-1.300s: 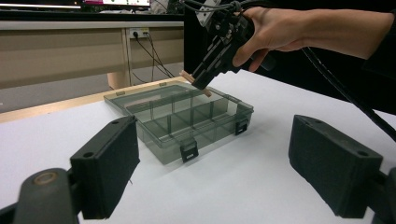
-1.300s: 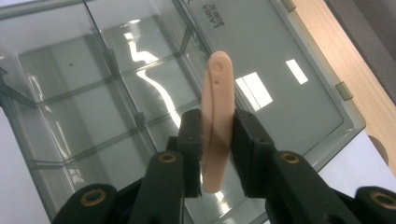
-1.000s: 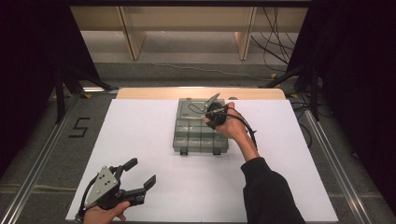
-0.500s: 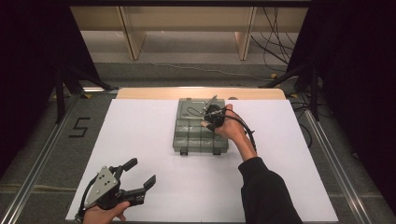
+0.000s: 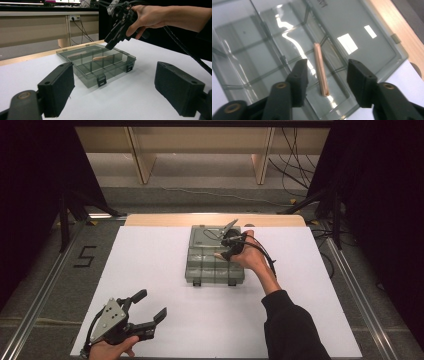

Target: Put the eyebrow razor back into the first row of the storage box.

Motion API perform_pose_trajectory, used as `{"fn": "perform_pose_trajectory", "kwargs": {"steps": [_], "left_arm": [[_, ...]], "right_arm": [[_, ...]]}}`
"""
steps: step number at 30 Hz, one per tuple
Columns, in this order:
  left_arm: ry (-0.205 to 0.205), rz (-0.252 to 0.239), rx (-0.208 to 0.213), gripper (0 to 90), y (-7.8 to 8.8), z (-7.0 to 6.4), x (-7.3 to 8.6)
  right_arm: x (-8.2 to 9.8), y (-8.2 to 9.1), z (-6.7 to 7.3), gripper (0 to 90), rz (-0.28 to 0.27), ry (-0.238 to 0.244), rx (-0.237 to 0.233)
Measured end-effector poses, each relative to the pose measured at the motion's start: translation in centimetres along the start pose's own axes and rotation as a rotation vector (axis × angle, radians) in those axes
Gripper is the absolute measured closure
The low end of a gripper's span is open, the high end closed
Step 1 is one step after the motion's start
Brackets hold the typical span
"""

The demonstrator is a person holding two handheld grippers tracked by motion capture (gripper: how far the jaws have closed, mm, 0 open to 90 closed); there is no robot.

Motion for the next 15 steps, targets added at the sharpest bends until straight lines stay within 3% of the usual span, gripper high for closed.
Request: {"fn": "perform_pose_trajectory", "kwargs": {"steps": [1,2,5,8,15], "left_arm": [[0.0,0.0,0.0,16.1,0.0,0.0,0.0],[-0.001,0.0,0.0,16.1,0.0,0.0,0.0],[-0.001,0.001,0.0,16.1,0.0,0.0,0.0],[0.0,-0.007,0.002,16.1,-0.1,0.0,0.0],[-0.003,0.002,-0.004,16.1,0.0,0.0,0.1]], "right_arm": [[-0.1,0.5,0.1,48.6,-0.019,-0.032,-0.008],[-0.2,1.0,0.1,45.8,-0.048,-0.04,-0.01],[-0.2,1.6,0.2,42.0,-0.064,-0.049,-0.007],[-0.5,3.0,1.0,39.1,-0.142,-0.09,-0.002],[-0.5,4.6,1.7,37.8,-0.22,-0.104,-0.001]]}}
Point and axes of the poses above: each handheld gripper's, and its own axes: y roughly backward along the jaws, x roughly out of its underside, z roughly to its left, the point moved 8 cm from there along -y, roughly forward along the jaws, and after that the axes turned 10 degrees about -z, right-handed, at the moved point
